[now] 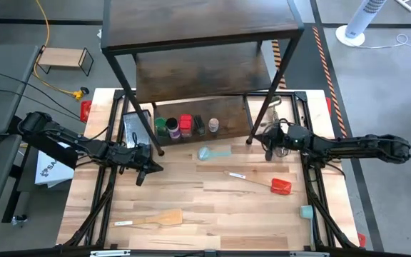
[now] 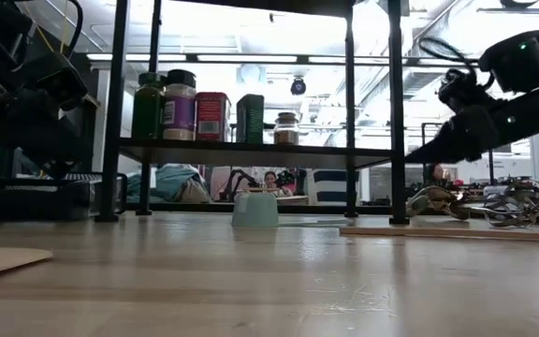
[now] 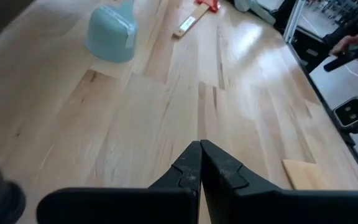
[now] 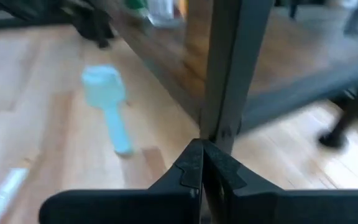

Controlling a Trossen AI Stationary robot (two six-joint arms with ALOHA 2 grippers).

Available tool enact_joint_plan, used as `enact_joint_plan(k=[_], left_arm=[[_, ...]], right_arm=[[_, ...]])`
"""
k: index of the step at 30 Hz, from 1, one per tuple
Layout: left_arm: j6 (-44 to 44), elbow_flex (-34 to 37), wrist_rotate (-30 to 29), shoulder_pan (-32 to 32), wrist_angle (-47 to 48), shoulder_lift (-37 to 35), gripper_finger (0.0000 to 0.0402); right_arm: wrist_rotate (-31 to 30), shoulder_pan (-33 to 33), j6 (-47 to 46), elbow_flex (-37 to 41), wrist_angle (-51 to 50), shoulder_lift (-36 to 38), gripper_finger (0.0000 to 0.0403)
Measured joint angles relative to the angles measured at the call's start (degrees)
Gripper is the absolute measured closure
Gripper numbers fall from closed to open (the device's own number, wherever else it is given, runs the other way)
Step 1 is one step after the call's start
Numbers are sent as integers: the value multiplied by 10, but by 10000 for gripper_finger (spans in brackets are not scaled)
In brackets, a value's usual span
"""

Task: Shelf spices
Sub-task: Adjust the shelf on the table, then return to Home Position

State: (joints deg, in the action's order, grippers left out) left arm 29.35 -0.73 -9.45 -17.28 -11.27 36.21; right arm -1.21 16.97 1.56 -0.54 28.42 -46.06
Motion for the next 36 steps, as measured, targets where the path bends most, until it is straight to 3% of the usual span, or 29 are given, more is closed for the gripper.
enact_joint_plan(k=[4, 15, 20, 25, 31, 36], left_arm=[[0, 0, -1, 0, 1, 0, 398], [0, 0, -1, 0, -1, 0, 398], [0, 0, -1, 0, 14, -28, 398], [0, 0, -1, 0, 55, -130, 398], [0, 0, -1, 0, 70, -258, 398], [0, 0, -2, 0, 71, -320, 398]], right_arm=[[-30, 4, 0, 0, -38, 0, 403], [-24, 3, 0, 0, -122, 9, 403], [-22, 3, -1, 0, -196, 130, 403], [-22, 3, -1, 0, -264, 274, 402], [-22, 3, -1, 0, -270, 392, 402], [-22, 3, -1, 0, -250, 461, 402]])
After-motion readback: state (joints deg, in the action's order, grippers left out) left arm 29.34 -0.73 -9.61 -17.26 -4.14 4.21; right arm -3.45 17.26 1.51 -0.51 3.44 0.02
